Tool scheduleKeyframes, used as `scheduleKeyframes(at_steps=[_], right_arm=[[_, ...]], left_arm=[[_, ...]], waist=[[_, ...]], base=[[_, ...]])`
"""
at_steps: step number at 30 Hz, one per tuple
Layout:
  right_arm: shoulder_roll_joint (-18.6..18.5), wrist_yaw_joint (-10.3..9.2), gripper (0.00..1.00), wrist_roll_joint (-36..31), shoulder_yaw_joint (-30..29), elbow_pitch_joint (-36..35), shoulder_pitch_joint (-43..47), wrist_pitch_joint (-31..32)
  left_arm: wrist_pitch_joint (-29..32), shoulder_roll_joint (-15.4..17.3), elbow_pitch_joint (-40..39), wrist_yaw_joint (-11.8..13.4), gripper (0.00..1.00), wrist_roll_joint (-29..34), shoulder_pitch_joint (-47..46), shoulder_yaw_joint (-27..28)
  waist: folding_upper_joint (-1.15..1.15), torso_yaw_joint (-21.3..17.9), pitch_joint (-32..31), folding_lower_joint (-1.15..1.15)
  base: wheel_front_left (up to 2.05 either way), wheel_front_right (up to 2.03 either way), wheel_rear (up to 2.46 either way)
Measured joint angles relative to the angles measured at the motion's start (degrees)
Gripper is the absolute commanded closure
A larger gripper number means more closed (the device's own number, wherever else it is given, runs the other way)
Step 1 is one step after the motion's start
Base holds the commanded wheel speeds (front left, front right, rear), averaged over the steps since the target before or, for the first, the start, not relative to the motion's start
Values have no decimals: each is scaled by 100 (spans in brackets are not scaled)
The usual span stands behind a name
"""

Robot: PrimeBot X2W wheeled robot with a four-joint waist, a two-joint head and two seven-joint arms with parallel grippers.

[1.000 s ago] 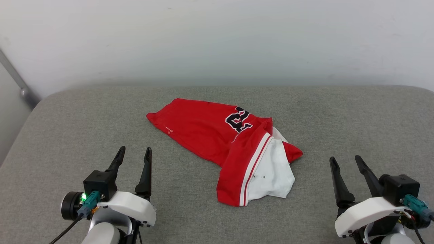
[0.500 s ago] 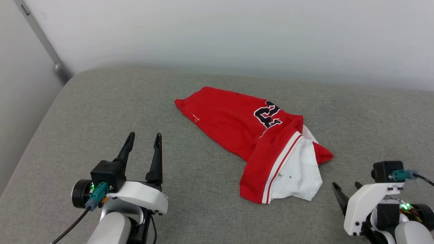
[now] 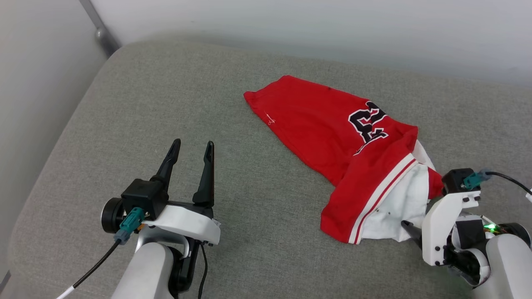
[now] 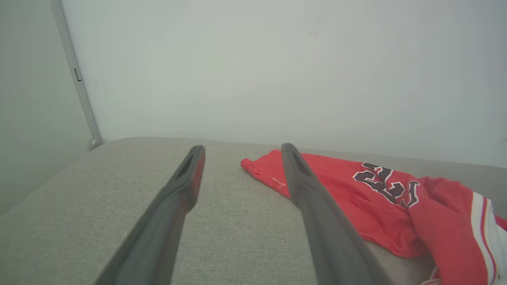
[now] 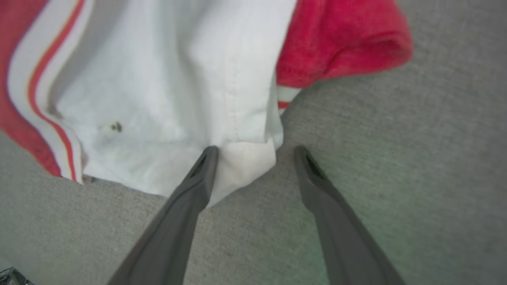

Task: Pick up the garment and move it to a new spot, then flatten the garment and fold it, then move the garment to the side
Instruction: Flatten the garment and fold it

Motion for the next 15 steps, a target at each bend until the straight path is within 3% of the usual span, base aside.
scheduleKeyframes(at_steps=[4, 5, 6, 7, 15], right_arm=[[-18, 0, 0, 121, 32, 183, -122, 82], [-19, 0, 50, 162, 41, 194, -140, 104], [-23, 0, 83, 183, 69, 197, -145, 115], [-24, -1, 100, 194, 94, 188, -151, 125], [-160, 0, 100, 249, 417, -500, 101, 122]], left_arm=[[0, -70, 63, -58, 0, 92, -15, 146], [0, -77, 74, -76, 0, 108, -15, 185], [0, -88, 82, -92, 0, 138, -14, 220], [0, -96, 93, -105, 0, 152, -12, 260], [0, -131, 225, -232, 0, 347, 105, 413]], waist=[[0, 68, 122, 0], [0, 67, 127, 0], [0, 59, 125, -1], [0, 46, 115, 0], [0, -207, -125, 0]], base=[[0, 0, 0], [0, 0, 0], [0, 0, 0], [0, 0, 0], [0, 0, 0]])
